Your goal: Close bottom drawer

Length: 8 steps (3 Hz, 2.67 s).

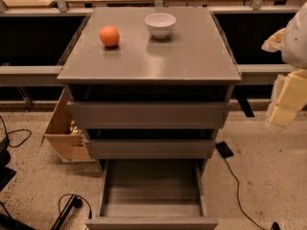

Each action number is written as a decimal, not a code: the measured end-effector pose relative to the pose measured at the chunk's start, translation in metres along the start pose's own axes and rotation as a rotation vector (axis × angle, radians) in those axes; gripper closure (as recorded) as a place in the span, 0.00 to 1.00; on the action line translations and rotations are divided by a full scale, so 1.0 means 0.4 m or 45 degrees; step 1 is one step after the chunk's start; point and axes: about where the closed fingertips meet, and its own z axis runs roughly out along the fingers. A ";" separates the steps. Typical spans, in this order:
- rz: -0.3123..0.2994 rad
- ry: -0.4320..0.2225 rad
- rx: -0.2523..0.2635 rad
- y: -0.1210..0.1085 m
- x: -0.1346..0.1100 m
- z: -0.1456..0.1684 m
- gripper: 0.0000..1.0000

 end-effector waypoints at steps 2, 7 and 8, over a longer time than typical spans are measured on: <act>0.031 -0.002 -0.034 0.007 0.016 0.065 0.00; 0.218 -0.258 -0.382 0.324 0.177 0.630 0.00; 0.307 -0.281 -0.491 0.357 0.216 0.764 0.00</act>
Offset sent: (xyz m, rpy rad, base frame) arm 0.0122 -0.0067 -0.0912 0.0470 0.1140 -0.0564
